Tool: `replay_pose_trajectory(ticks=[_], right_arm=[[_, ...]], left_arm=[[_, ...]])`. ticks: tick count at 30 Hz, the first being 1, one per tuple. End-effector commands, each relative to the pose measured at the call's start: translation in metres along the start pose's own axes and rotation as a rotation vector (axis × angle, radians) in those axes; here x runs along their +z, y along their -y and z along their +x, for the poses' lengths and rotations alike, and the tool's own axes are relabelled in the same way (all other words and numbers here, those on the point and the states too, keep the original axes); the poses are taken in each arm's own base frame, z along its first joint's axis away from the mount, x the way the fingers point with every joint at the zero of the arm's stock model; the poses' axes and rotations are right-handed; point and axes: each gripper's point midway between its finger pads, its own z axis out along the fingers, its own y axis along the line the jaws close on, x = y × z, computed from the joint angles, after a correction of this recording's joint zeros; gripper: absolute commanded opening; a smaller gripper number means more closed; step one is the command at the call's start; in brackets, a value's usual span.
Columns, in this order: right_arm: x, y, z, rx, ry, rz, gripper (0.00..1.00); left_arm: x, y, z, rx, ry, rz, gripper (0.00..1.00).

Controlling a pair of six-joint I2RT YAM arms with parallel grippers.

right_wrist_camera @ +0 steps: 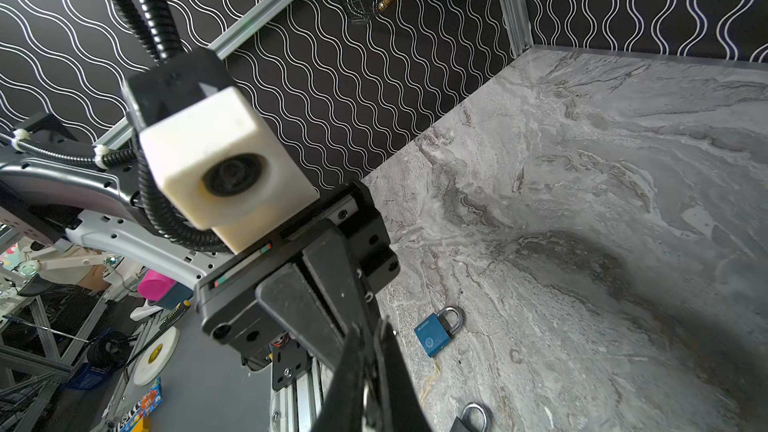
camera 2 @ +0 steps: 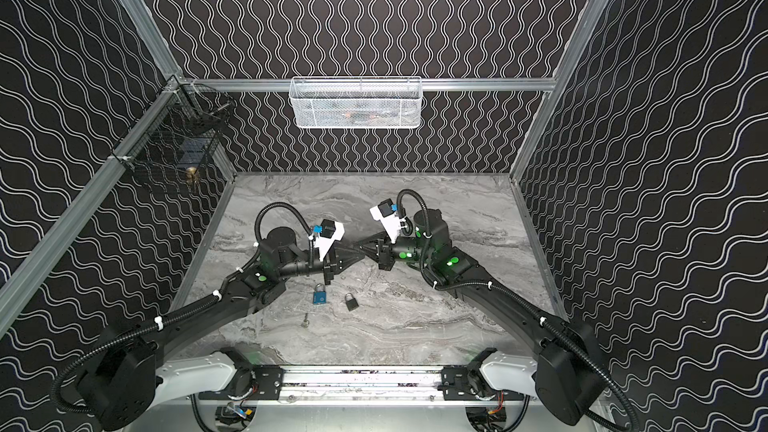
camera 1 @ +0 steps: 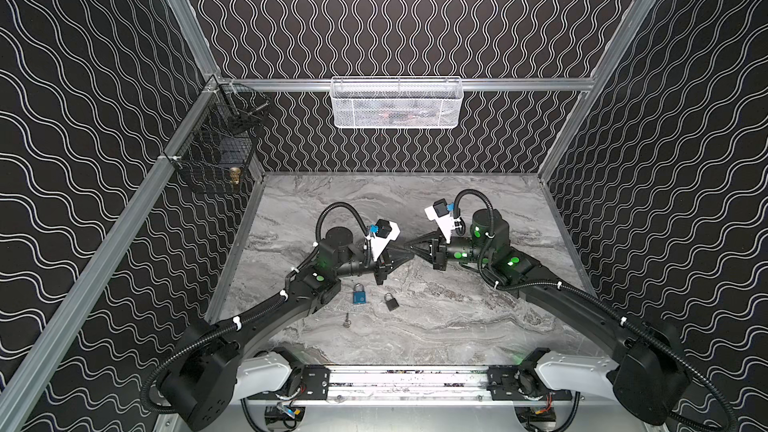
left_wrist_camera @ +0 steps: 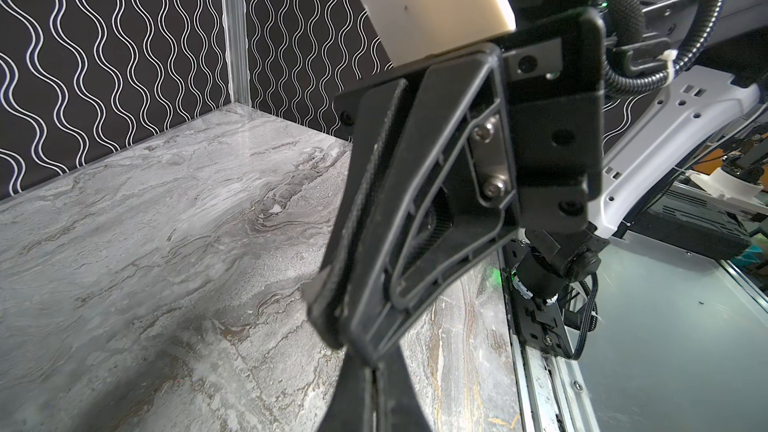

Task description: Unlock with the key

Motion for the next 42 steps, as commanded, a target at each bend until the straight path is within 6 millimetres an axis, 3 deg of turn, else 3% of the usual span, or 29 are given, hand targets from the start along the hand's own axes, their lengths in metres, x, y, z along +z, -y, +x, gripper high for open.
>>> replay_pose_trajectory(ticks=[1,5,9,12,15,22,28,37,42], right_arm=[[-0.002,-0.005,-0.011,-0.012,0.04,-0.012,0.0],[-0.003,-0.01,-0.018,-0.013,0.065,-0.027,0.0],[-0.007,-0.009,-0.029,-0.011,0.1,0.004,0.0],[-0.011,-0.001,-0.037,0.009,0.149,0.06,0.0],[-0.013,0.006,-0.045,0.043,0.208,0.097,0.0],[-0.019,0.012,-0.067,0.154,0.379,0.125,0.0],[-0.012,0.007,-0.077,0.231,0.484,0.128,0.0],[0.009,-0.004,-0.083,0.283,0.573,0.127,0.0],[0.019,-0.014,-0.086,0.278,0.589,0.102,0.0]], left_arm=[[-0.001,0.004,-0.008,0.038,0.018,0.019,0.0],[-0.002,0.003,-0.009,0.032,0.021,0.006,0.18],[-0.007,0.0,-0.008,0.008,0.03,-0.033,0.52],[-0.016,-0.005,-0.017,-0.054,0.094,-0.095,0.61],[-0.031,-0.005,-0.039,-0.138,0.234,-0.136,0.68],[-0.066,-0.043,-0.073,-0.528,0.484,-0.353,0.7],[-0.083,-0.062,-0.08,-0.812,0.678,-0.375,0.68],[-0.078,-0.051,-0.096,-0.923,0.782,-0.267,0.6],[-0.075,-0.047,-0.095,-0.947,0.788,-0.256,0.53]])
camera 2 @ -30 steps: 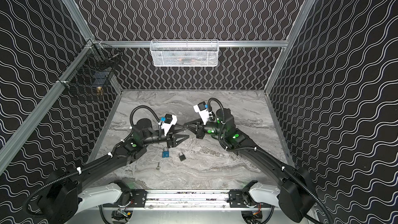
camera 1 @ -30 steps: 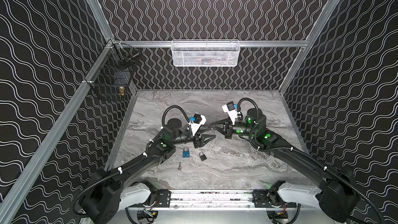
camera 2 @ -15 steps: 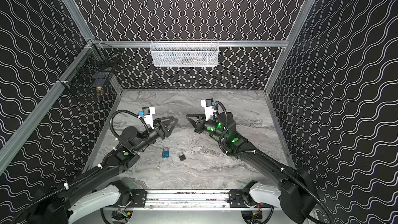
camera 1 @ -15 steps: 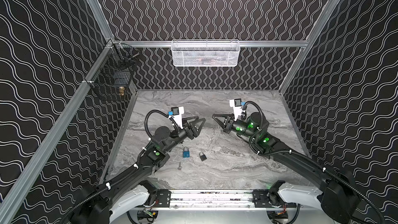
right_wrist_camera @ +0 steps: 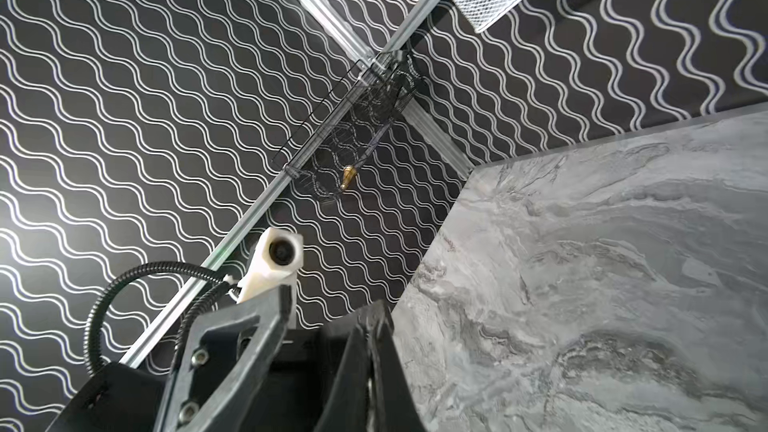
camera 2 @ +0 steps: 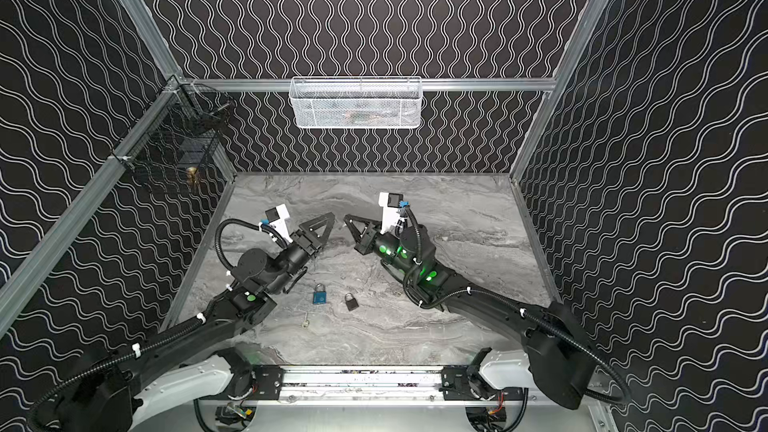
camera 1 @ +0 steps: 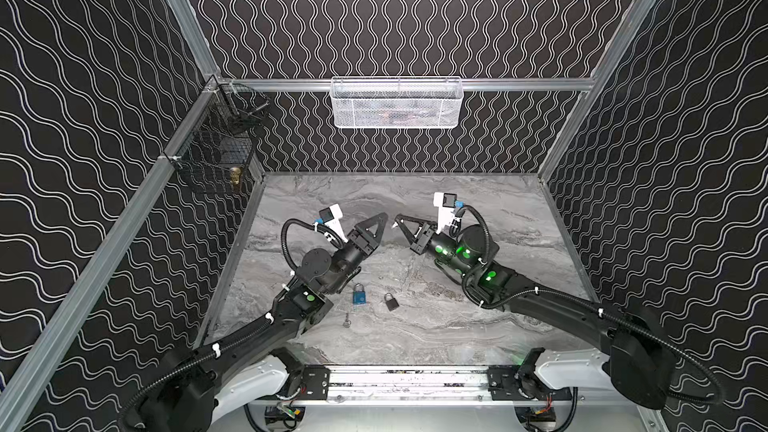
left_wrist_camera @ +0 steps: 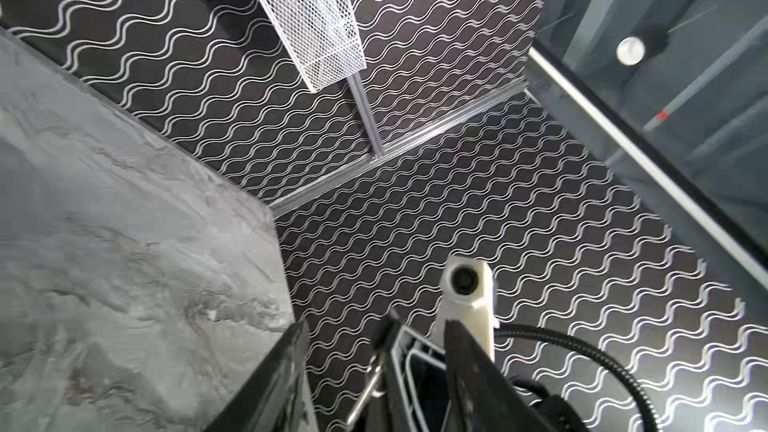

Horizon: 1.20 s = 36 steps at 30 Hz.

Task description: Unlock with the key

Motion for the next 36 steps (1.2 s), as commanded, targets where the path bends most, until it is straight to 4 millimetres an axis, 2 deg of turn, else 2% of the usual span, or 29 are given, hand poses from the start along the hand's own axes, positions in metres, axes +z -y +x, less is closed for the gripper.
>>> replay_pose_trajectory(ticks=[1,8,14,25,34,35,36], right_arm=[[0.004,-0.019,-0.021,0.015,0.101,-0.047,0.0],[0.009,-0.013,-0.017,0.04,0.118,-0.007,0.0],[0.009,-0.011,-0.016,0.053,0.13,0.003,0.0],[0.008,-0.007,-0.01,0.078,0.126,0.012,0.0],[0.007,-0.011,-0.01,0.069,0.125,-0.003,0.0],[0.007,-0.012,-0.011,0.063,0.122,-0.005,0.01],[0.007,-0.014,-0.012,0.055,0.124,-0.006,0.06]], left_arm=[[-0.001,0.012,-0.006,-0.052,0.046,0.049,0.51],[-0.002,0.011,-0.004,-0.084,0.055,0.066,0.41],[-0.001,0.013,-0.004,-0.081,0.06,0.085,0.25],[0.002,0.012,-0.002,-0.053,0.06,0.09,0.03],[0.007,0.014,0.005,-0.032,0.033,0.123,0.0],[0.008,0.014,0.006,-0.026,0.025,0.121,0.0],[0.009,0.013,0.009,-0.022,0.01,0.121,0.0]])
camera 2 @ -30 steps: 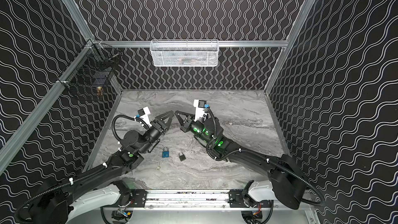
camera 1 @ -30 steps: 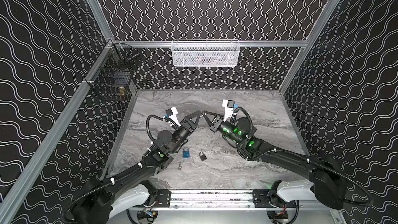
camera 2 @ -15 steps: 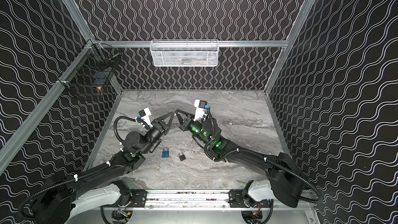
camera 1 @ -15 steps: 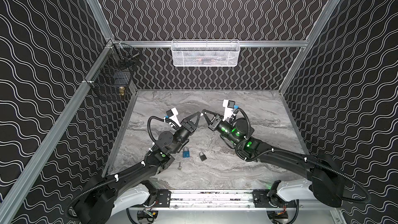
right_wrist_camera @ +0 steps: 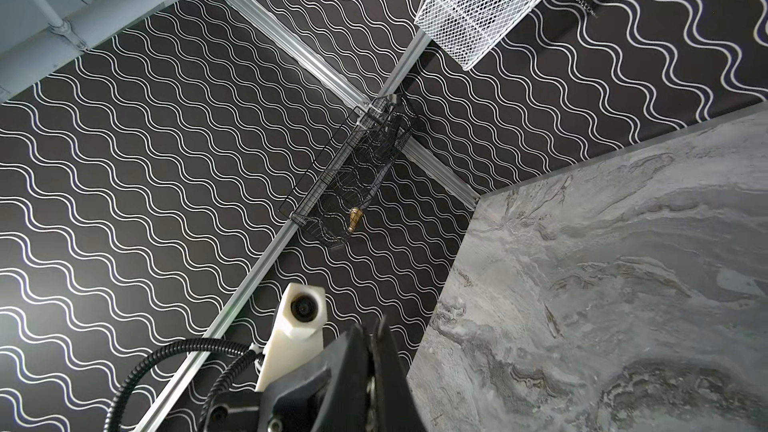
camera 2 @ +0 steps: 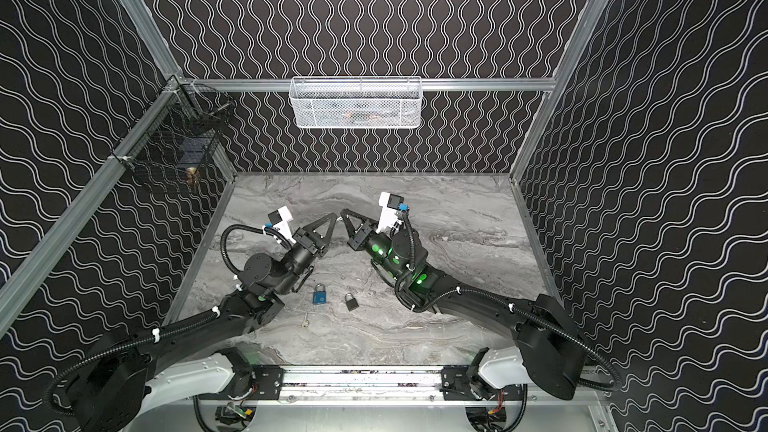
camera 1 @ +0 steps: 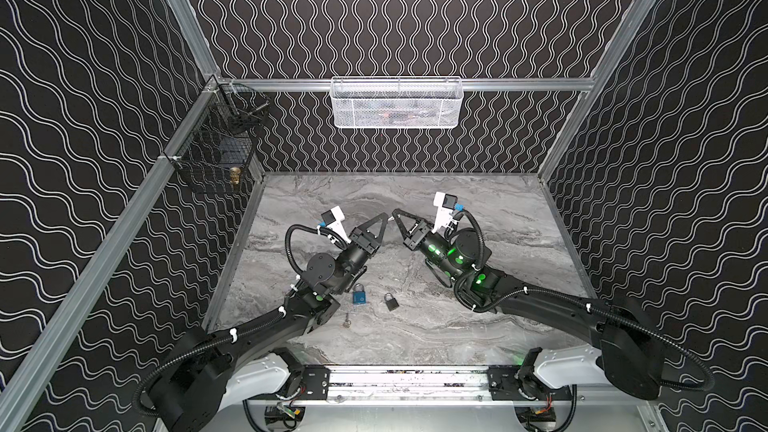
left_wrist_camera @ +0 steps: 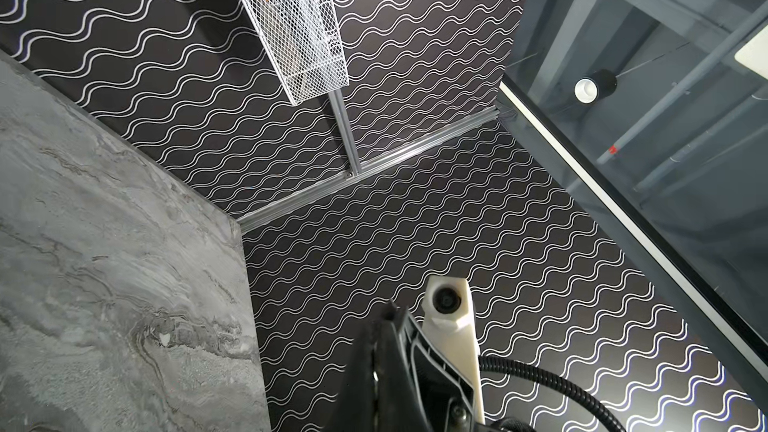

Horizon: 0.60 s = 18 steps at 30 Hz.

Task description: Unlock with the key

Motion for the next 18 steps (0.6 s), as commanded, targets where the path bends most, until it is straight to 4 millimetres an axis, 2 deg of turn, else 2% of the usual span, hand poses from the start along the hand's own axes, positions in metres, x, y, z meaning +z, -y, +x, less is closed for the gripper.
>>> replay_pose_trajectory(ticks=[1,5,9,14,18], right_arm=[[-0.002,-0.014,0.0,-0.037,-0.018,-0.049,0.09],[-0.005,-0.017,-0.002,-0.063,-0.027,-0.052,0.32],[-0.011,-0.017,-0.001,-0.099,-0.077,-0.049,0.44],[-0.021,-0.004,-0.005,-0.109,-0.192,-0.032,0.51],[-0.037,0.012,-0.003,-0.181,-0.279,0.034,0.55]], left_arm=[[0.002,0.011,0.008,0.031,-0.048,0.048,0.0],[0.0,0.001,0.014,0.065,-0.078,0.014,0.0],[-0.004,-0.019,0.022,0.139,-0.173,-0.095,0.0],[-0.016,-0.042,0.032,0.246,-0.335,-0.22,0.0],[-0.027,-0.052,0.044,0.368,-0.496,-0.297,0.0]])
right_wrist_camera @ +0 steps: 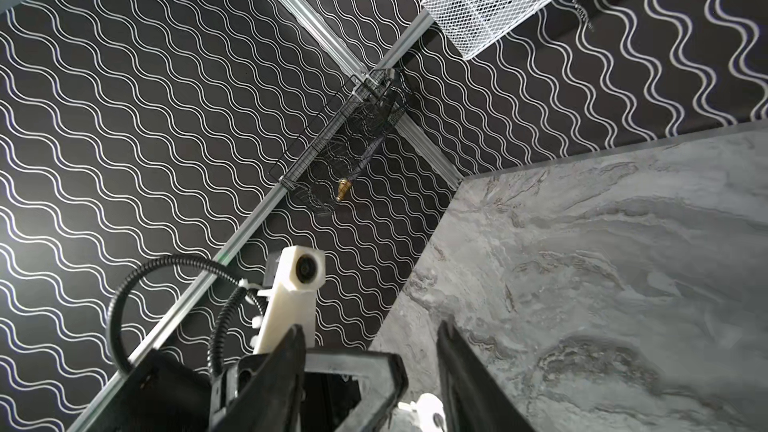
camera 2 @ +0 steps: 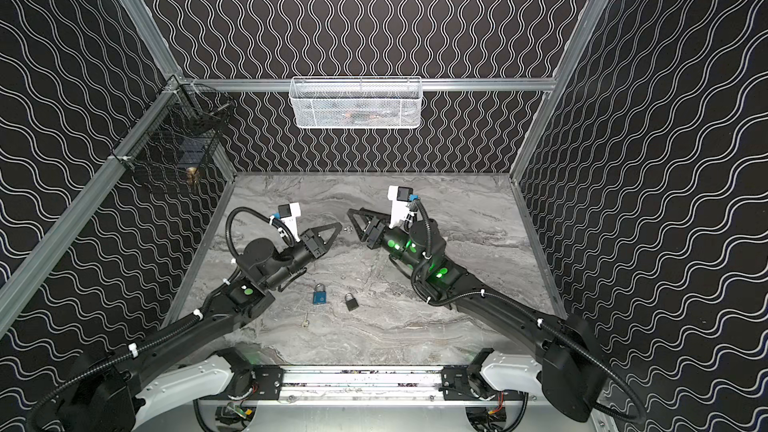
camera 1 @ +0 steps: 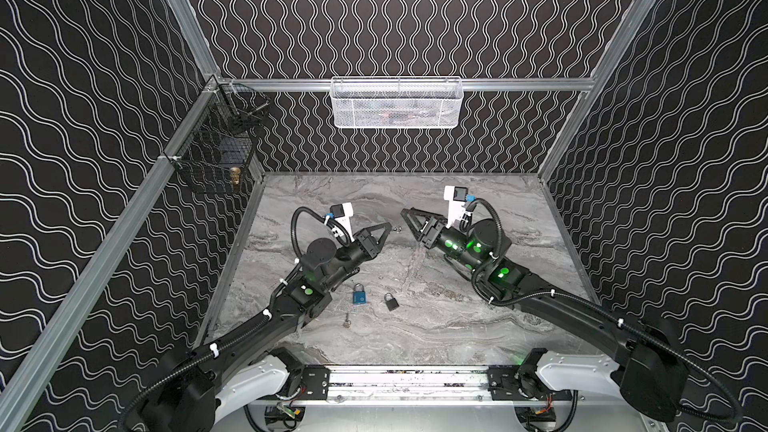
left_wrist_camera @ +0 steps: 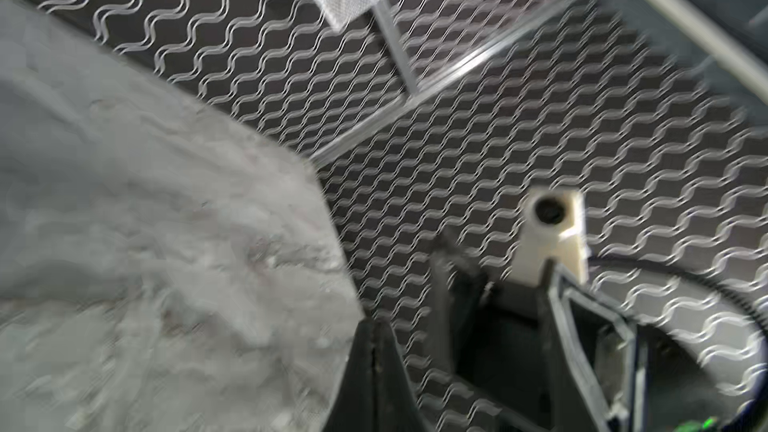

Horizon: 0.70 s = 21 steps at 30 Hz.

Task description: Unlock with the key

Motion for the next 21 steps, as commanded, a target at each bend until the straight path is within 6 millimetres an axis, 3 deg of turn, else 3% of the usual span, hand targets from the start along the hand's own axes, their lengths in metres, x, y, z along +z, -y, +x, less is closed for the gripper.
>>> replay_pose_trajectory(ticks=[1,5,8,15,21], right_arm=[[-0.013,0.008,0.021,-0.063,-0.145,0.02,0.57],[-0.031,0.018,0.034,-0.102,-0.259,0.006,0.6],[-0.04,0.013,0.049,-0.143,-0.35,-0.067,0.61],[-0.038,0.016,0.078,-0.146,-0.49,-0.154,0.6],[-0.042,0.018,0.089,-0.146,-0.527,-0.217,0.54]], left_arm=[[-0.007,-0.018,0.035,0.152,-0.229,-0.097,0.0],[-0.014,-0.023,0.046,0.27,-0.356,-0.162,0.0],[-0.016,-0.02,0.05,0.318,-0.408,-0.153,0.0],[-0.013,-0.006,0.052,0.395,-0.479,-0.105,0.0],[-0.015,0.001,0.051,0.428,-0.477,-0.07,0.0]])
